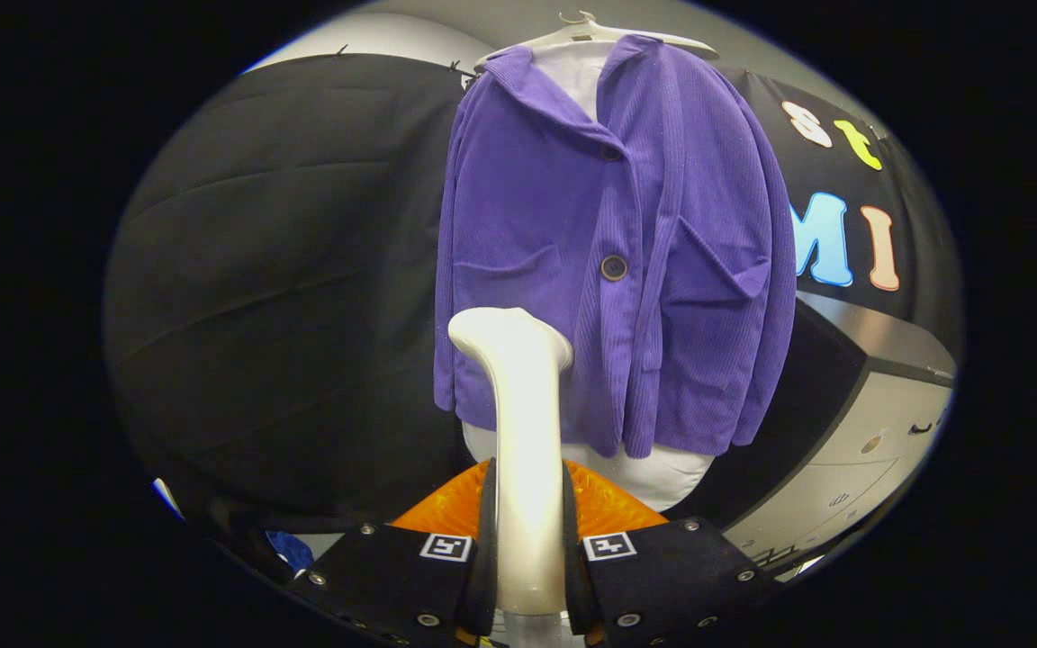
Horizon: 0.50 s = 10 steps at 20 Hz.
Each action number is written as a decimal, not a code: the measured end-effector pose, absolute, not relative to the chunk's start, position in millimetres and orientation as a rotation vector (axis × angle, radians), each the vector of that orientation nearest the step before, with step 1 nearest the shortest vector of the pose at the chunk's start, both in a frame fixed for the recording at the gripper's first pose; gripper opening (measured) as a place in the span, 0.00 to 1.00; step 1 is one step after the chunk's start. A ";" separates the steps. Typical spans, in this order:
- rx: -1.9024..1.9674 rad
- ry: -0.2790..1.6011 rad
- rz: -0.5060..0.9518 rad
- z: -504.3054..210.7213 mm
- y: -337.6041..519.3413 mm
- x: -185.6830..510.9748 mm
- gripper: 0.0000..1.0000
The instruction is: Iron the clothes twice with a garment steamer, once on the left side and once on the right side.
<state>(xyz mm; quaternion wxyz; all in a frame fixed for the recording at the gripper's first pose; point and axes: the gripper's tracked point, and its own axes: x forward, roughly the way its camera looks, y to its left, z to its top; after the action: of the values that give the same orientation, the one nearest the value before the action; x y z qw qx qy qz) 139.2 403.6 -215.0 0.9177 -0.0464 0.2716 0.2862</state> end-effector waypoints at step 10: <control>-0.147 0.674 0.570 -275.1 386.4 113.0 0.31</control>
<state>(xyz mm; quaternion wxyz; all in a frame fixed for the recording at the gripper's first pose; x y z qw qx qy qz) 113.0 386.4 -275.1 0.9016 -0.0713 0.3257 0.2757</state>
